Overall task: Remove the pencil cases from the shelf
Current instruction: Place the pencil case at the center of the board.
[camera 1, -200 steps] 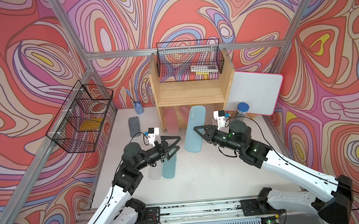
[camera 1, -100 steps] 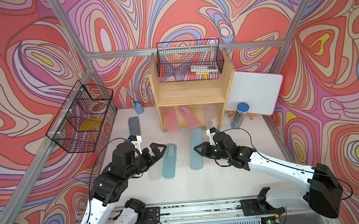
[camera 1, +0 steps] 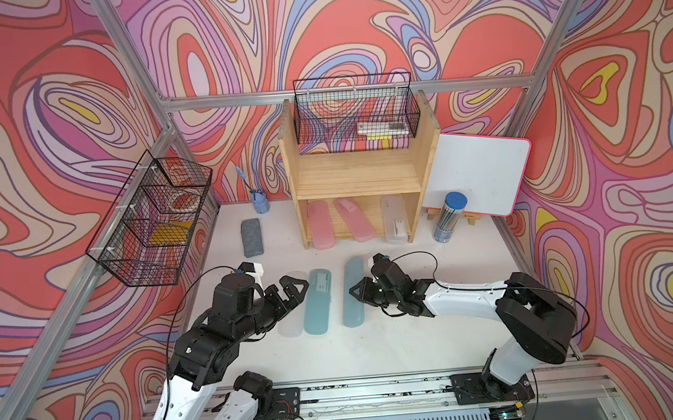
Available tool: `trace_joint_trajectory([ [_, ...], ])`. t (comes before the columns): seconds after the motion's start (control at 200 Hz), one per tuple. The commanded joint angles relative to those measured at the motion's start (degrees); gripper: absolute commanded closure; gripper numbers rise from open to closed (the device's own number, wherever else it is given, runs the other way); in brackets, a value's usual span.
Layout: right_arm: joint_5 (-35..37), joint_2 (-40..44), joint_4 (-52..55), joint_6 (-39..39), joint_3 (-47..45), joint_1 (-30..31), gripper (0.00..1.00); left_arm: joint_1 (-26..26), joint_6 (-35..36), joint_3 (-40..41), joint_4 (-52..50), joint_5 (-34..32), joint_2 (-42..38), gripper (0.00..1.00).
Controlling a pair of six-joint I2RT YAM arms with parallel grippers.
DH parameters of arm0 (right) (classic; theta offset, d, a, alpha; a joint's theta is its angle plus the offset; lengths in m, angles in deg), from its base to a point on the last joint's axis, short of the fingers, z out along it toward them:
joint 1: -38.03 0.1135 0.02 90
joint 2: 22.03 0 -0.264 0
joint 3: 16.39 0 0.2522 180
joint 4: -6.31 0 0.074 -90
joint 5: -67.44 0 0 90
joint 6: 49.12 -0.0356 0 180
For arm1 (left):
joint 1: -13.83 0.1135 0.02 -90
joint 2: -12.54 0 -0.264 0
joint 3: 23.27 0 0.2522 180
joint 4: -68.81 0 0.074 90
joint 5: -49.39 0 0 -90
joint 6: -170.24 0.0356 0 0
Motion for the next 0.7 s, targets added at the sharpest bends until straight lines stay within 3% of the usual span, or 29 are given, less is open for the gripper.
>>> trace_joint_trajectory([
  [0.0, -1.26, -2.93, -4.92, -1.53, 3.27, 0.74, 0.77, 0.20, -0.10, 0.40, -1.38, -1.15, -0.80, 0.01],
  [0.2, -2.82, -8.42, -5.14, -2.01, 6.61, 1.31, 0.77, 0.21, 0.13, 0.14, -2.11, -1.21, -1.00, 0.01],
  [0.691, -4.68, -12.50, -6.22, -3.37, 6.97, 1.85, 0.77, 0.20, -0.27, 0.57, -2.77, -1.91, -1.79, 0.01],
])
